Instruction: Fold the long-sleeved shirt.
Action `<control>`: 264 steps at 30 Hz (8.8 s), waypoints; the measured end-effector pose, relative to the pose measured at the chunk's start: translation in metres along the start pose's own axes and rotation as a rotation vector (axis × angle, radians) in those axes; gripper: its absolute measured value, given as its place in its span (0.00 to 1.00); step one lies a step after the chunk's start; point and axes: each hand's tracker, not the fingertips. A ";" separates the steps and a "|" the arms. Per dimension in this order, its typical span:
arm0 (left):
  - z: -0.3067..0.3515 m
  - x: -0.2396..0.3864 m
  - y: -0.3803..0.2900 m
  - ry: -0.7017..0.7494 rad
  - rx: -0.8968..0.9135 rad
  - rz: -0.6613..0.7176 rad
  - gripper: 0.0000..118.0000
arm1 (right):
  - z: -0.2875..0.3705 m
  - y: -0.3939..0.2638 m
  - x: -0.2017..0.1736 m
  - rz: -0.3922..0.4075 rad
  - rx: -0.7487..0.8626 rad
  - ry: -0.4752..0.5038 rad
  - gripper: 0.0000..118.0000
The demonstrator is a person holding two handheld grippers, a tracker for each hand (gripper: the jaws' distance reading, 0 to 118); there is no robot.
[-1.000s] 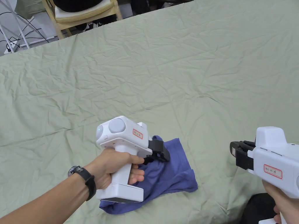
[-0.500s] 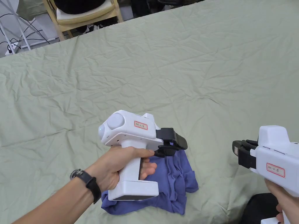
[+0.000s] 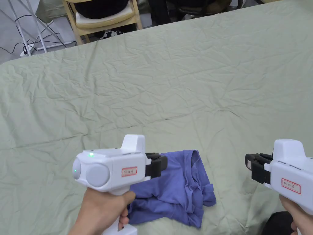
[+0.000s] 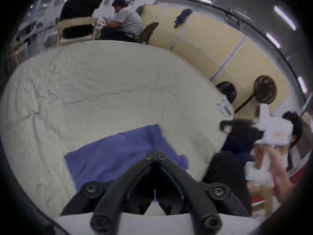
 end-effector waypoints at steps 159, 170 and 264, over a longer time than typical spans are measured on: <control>-0.014 -0.185 -0.062 -0.199 -0.122 0.380 0.13 | -0.077 0.013 -0.150 0.461 -0.178 0.148 0.00; 0.083 -0.294 -0.105 -0.025 -0.118 0.436 0.13 | -0.091 0.002 -0.265 0.552 -0.112 0.374 0.00; 0.223 0.015 0.073 0.792 0.748 0.031 1.00 | 0.109 0.183 -0.127 0.278 0.588 -0.049 1.00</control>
